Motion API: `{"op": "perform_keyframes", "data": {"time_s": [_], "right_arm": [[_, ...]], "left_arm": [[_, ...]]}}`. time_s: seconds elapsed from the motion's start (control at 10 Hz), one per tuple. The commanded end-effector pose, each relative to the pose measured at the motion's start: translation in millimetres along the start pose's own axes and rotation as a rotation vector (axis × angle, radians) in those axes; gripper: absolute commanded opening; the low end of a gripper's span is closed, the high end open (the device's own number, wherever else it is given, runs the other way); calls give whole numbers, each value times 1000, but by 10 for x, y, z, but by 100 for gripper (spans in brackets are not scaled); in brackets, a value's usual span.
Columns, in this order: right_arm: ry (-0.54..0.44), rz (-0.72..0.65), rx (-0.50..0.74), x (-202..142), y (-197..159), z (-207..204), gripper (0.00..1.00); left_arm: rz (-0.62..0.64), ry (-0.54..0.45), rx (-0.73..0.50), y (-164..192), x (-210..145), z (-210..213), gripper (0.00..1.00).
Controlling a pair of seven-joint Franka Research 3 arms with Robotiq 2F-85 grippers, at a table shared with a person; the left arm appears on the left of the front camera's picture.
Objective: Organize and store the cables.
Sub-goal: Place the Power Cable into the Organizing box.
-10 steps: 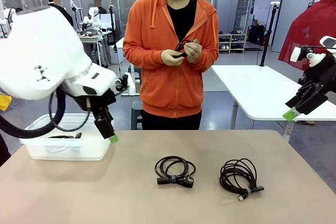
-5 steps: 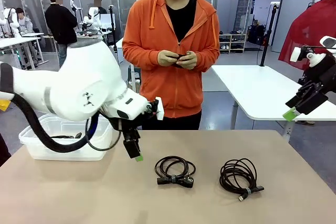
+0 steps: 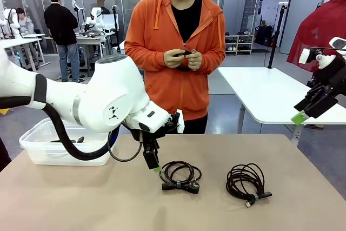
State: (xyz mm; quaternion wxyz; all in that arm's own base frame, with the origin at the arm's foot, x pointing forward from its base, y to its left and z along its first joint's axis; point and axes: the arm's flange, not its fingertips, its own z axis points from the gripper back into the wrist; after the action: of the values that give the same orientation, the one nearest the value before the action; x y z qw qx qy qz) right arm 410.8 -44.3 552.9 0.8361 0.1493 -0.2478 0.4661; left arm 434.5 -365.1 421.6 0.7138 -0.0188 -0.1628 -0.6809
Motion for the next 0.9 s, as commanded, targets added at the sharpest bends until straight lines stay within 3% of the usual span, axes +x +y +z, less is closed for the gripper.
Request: {"op": "perform_keyframes", "data": {"time_s": [0.0, 0.8], "right_arm": [[-1, 1, 3, 4, -1, 1, 100], [-1, 1, 3, 4, -1, 1, 100]], "left_arm": [[-28, 50, -8, 137, 111, -114, 100], [-38, 101, -83, 171, 348, -648, 100]]}}
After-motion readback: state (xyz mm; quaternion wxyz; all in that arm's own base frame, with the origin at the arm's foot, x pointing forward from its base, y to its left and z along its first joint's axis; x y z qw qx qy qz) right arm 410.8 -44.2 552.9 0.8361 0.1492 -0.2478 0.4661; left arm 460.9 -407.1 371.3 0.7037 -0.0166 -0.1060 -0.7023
